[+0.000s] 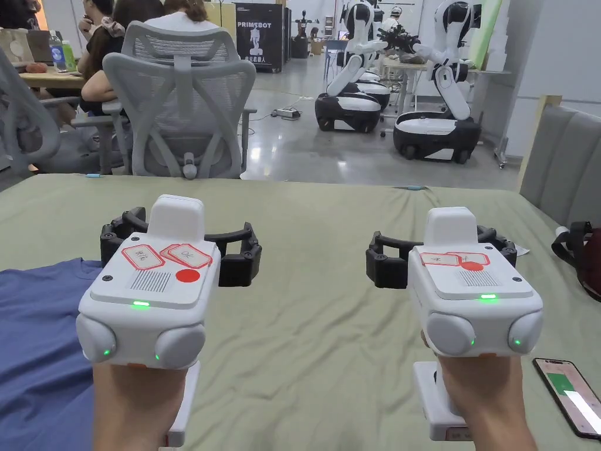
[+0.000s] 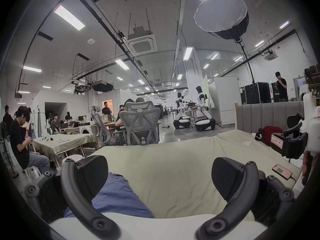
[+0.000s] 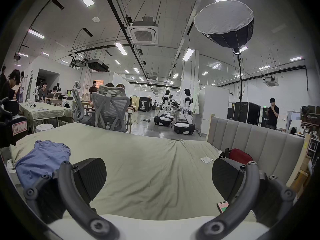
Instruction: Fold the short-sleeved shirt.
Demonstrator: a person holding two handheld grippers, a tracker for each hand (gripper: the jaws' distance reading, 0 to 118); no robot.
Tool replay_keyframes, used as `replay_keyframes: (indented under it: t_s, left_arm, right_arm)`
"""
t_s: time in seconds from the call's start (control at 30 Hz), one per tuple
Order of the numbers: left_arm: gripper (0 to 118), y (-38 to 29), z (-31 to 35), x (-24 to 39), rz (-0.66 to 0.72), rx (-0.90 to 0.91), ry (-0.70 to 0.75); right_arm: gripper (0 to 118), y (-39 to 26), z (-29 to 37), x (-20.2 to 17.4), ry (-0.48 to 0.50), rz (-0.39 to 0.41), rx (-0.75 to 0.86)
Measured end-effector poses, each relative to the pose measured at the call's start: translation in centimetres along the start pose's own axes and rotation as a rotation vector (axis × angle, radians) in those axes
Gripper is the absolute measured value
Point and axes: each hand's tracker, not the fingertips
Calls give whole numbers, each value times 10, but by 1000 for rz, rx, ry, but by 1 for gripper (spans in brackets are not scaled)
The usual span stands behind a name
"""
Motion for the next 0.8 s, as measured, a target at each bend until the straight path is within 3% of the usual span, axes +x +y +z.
replay_keyframes:
  t_s: [0.8]
  left_arm:
    - [118,-1,1,2,-5,6,-7]
  right_arm:
    - [118,-3,0,-1,-7,12,8]
